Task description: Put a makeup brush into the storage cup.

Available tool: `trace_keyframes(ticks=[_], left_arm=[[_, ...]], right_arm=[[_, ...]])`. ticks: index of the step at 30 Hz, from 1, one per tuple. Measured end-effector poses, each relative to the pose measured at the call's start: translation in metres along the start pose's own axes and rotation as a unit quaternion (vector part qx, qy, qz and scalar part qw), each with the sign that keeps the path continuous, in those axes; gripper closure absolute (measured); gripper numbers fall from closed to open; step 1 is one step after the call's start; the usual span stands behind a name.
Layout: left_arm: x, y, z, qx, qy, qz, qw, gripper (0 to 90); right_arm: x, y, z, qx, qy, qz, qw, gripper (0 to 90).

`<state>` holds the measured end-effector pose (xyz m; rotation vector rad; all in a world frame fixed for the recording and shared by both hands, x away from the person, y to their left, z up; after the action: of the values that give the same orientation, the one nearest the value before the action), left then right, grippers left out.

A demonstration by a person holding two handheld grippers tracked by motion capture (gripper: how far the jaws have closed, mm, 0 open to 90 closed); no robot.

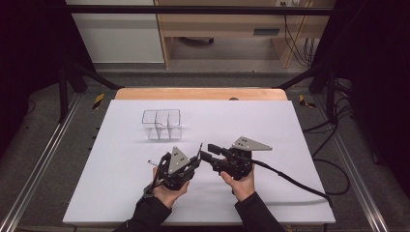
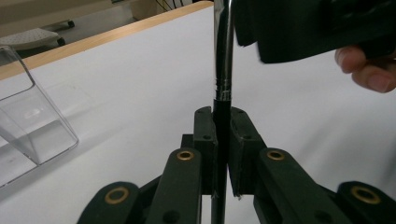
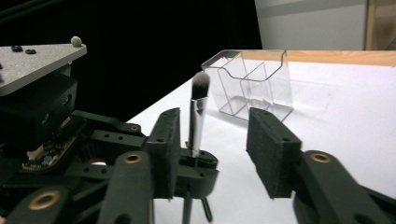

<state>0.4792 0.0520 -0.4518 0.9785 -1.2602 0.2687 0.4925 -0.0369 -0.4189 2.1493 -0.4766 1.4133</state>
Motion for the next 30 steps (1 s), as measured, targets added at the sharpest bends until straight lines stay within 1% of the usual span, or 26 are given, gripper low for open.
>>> trace_keyframes(ticks=[2, 3, 5, 8, 14, 19, 24, 30], left_arm=[[0.001, 0.003, -0.004, 0.004, 0.001, 0.003, 1.0000, 82.4], [0.002, 0.004, -0.005, 0.004, 0.002, 0.005, 1.0000, 82.4], [0.002, 0.006, -0.008, 0.005, 0.004, 0.006, 1.0000, 82.4], [0.004, 0.009, -0.014, 0.009, 0.009, 0.011, 0.9999, 82.3], [0.006, 0.017, -0.028, 0.017, 0.015, 0.018, 0.9996, 82.4], [0.010, 0.025, -0.041, 0.020, 0.027, 0.028, 0.9990, 82.4], [0.015, 0.033, -0.053, 0.026, 0.035, 0.039, 0.9983, 82.3], [0.020, 0.042, -0.070, 0.037, 0.045, 0.048, 0.9971, 82.3]], right_arm=[[0.002, 0.002, 0.002, -0.009, 0.006, -0.001, 0.9999, 47.6], [0.003, 0.005, 0.004, -0.018, 0.014, 0.000, 0.9998, 45.0], [0.004, 0.006, 0.006, -0.022, 0.017, -0.004, 0.9996, 41.7], [0.005, 0.010, 0.010, -0.037, 0.025, -0.008, 0.9990, 36.7], [0.006, 0.017, 0.021, -0.070, 0.046, -0.022, 0.9962, 25.1], [0.005, 0.024, 0.029, -0.085, 0.046, -0.028, 0.9949, 18.8], [0.001, 0.032, 0.038, -0.099, 0.043, -0.033, 0.9936, 15.6], [-0.006, 0.040, 0.050, -0.124, 0.049, -0.050, 0.9898, 10.9]])
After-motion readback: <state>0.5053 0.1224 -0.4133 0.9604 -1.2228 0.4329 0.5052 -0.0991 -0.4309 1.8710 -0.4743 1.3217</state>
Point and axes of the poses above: each handheld gripper's, and its own axes: y roughly backward along the jaws, x roughly out of its top, z roughly to its right, the point moved 9 cm from there along -y, roughly forward along the jaws, and after that the axes turned 1 degree about y, right-handed, at the moved point
